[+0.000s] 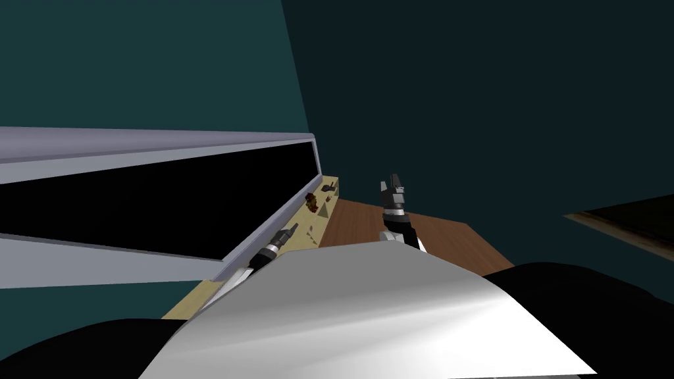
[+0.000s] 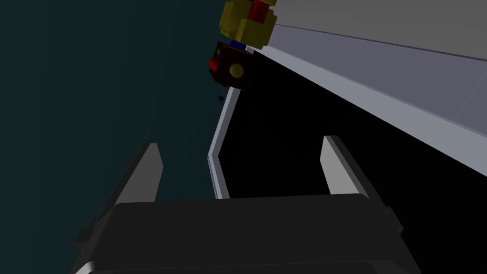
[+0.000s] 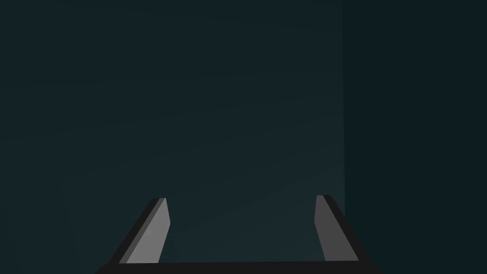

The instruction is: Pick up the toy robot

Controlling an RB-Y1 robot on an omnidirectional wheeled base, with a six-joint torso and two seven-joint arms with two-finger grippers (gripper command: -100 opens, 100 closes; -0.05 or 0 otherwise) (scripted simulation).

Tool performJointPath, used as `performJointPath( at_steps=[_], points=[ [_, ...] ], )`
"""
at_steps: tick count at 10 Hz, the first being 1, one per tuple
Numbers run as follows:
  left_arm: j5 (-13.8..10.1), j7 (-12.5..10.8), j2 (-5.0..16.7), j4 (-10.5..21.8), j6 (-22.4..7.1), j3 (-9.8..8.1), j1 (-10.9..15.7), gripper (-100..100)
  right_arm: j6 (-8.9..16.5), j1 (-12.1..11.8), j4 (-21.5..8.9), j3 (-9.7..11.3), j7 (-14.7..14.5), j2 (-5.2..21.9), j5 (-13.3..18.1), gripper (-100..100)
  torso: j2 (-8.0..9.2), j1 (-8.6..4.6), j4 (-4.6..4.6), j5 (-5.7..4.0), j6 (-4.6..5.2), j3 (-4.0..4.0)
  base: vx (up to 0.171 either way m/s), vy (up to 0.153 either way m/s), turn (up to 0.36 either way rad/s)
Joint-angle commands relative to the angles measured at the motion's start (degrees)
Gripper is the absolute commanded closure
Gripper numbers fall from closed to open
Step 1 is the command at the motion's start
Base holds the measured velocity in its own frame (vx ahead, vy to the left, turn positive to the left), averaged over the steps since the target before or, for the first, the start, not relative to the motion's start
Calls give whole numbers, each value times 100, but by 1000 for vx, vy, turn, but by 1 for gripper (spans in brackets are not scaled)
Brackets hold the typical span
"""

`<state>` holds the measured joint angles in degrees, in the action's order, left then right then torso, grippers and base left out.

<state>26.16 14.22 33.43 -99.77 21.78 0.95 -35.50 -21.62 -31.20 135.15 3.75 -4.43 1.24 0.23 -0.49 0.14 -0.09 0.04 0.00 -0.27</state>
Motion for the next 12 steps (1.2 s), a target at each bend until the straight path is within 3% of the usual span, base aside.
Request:
performJointPath(
  at_steps=[1,9,12],
  points=[
    [123,201,184,46,-67,59,-20,-100,0,0,0,0,0,0,0,0,0,0,0,0,0,0,99,32,-85],
    [543,1089,815,356,-169,287,128,-100,0,-1,0,0,0,0,0,0,-14,-15,-4,-3,0,-9,146,14,-102],
    [592,1222,882,335,-177,309,256,-100,0,-1,1,1,0,-1,0,0,-43,-42,-10,-9,0,-26,210,-48,-122]
  ],
)
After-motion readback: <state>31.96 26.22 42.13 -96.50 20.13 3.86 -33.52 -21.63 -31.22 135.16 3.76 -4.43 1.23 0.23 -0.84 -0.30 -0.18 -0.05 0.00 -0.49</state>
